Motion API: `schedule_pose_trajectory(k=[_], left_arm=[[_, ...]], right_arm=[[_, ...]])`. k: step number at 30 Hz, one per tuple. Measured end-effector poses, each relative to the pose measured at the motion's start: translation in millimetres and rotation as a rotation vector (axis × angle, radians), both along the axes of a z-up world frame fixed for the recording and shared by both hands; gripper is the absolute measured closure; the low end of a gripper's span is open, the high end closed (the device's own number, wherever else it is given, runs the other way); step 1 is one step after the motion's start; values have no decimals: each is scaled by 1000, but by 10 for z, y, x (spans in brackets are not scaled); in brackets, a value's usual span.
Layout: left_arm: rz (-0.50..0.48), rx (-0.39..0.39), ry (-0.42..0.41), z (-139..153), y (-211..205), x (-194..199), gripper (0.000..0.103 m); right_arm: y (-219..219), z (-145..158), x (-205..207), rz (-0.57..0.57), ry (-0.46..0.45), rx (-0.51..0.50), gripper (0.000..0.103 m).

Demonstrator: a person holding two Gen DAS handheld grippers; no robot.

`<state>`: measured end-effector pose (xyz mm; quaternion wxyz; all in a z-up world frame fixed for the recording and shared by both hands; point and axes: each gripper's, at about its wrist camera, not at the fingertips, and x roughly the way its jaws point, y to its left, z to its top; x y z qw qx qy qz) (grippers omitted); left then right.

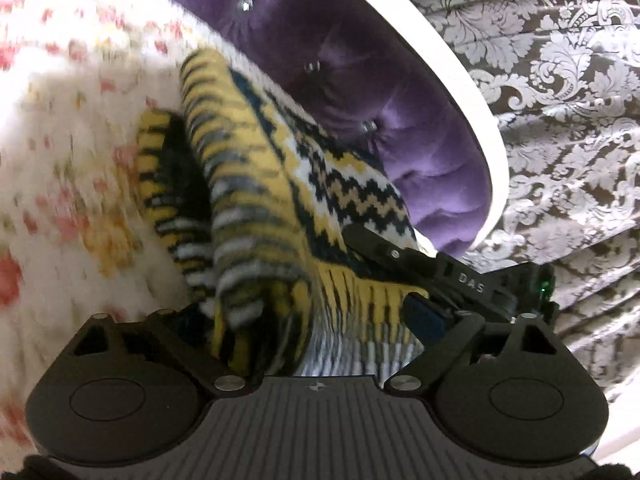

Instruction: Fold small clothes

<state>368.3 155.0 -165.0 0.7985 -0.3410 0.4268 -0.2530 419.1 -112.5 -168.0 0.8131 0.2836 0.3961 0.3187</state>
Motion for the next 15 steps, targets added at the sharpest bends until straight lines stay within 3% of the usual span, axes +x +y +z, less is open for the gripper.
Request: schedule_pose_trajectory(k=[7,15], left_arm=[[-54,15,38,-53,-229,-354,9],[-154,33,63,-5,-682,-1117,8]], right_arm=[[-144,107,-447,-9,43,-51,54],[-480,164,-990,37,84,-104,54]])
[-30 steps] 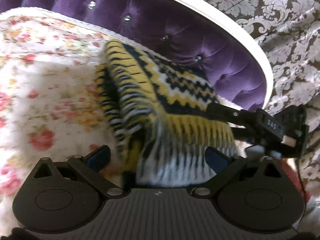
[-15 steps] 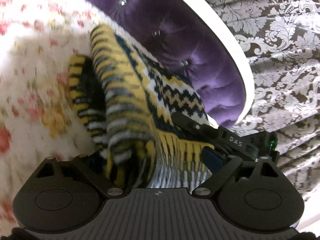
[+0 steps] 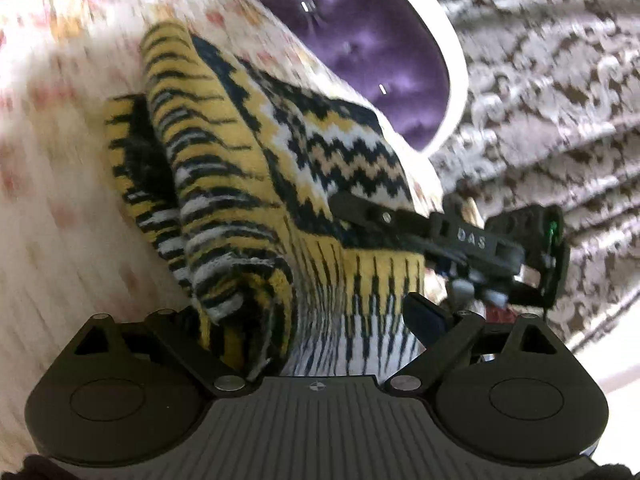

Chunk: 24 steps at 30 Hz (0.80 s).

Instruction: Fold small clothes

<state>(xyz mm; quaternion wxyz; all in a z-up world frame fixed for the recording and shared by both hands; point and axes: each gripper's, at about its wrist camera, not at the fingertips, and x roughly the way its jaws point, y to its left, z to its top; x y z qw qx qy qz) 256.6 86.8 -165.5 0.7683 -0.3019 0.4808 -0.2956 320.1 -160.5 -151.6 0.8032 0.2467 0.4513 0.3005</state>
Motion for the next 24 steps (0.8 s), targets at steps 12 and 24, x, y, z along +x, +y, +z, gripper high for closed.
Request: schedule_pose_trajectory(k=[12,24], left_arm=[[59,122,-118,61,14,-696,25],[103,368,-249,416,48,-1116,25]], right_arm=[[-385,40,-458,-104,-23,-110,51],[-367,461,-1044,-265,-293,-294,24]])
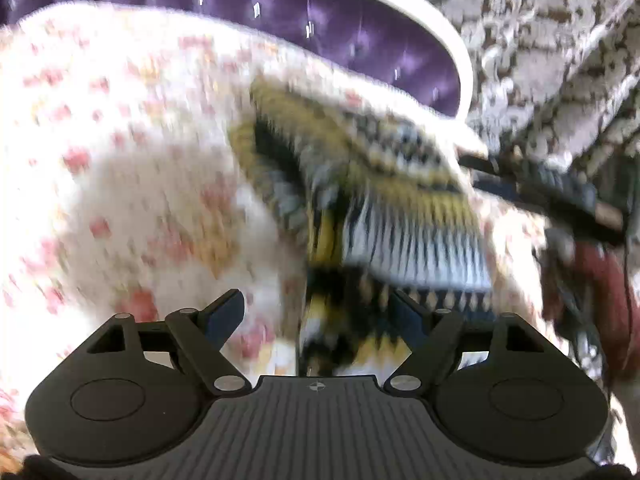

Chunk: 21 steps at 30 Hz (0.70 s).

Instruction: Fold small clothes

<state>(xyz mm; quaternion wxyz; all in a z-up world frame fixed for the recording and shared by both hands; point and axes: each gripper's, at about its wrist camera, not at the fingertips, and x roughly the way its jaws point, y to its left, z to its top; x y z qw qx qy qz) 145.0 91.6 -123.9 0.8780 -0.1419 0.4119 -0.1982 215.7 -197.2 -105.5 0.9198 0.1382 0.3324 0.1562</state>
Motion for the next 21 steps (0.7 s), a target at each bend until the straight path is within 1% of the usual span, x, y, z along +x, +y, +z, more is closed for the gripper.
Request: schedule_pose_trajectory(k=[2,3,5,6,8,10,13,14,15,16,17,18,19,20,21], left_arm=[[34,4,-89,194,3,0,25],[53,15,-138,297,-18,17,24],[91,57,-219,451,-97,85,24],[102,90,-241,500,-162,161,24],[103,148,-249,514,-299,298,24],[101,230,-240,433,-433,439,24],[75,386,-164,131,-546,568,23],[59,418,-149,36,-516,543,23],[53,438,-154,-64,-508,510,20],[64,422,-179,-110,-461,454,17],[80,399,-182,-131,-401,423,16],[95,362,-166,-157,-329,400,16],[113,317,-146,-185,-264,389,15],[121,298,-138,-191,-230,382,14],[124,297,-139,-200,-219,374,12]], right_arm=[[24,86,-119,-5,-37,-15,18],[38,119,-182,-6,-51,-24,17],[91,152,-294,-13,-69,-56,14],[129,152,-327,-13,-71,-75,13],[210,126,-387,-4,-70,-123,10],[291,74,-419,6,-60,-162,10],[414,-39,-451,36,-18,-211,10],[464,-93,-457,45,0,-242,10],[521,-164,-461,60,25,-278,10],[535,-227,-507,78,44,-300,10],[575,-283,-526,99,66,-323,10],[589,-297,-564,118,72,-344,9],[629,-297,-573,133,80,-374,4],[672,-322,-562,150,108,-402,1],[697,-355,-555,162,127,-411,1]])
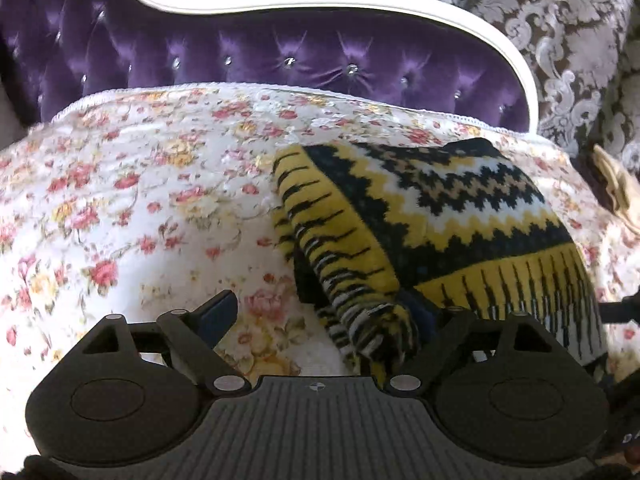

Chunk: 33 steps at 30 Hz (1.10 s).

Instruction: Fold small clothes

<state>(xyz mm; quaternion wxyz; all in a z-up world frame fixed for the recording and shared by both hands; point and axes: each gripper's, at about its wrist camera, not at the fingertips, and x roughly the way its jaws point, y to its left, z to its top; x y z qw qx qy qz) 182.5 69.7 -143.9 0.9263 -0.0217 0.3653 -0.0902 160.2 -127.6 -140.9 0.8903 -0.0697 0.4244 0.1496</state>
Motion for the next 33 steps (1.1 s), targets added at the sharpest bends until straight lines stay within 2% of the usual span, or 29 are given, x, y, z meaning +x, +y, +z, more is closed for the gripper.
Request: schedule_pose_trajectory(k=[3,7,21,33], left_arm=[[7,25,-11,-19,-14,-14,5],[24,-11,-6,-76,14,28,0],[56,-3,-14,-93,-26,29,0],[67,-51,-6,-48,79,-98,0]], right_arm=[[-53,-18,30,-12,20,33,1],[-111,-36,57,-20,38,66,1],[-87,-47,62,-32,45,92,0],[-152,-36,34,-28,59,139,0]])
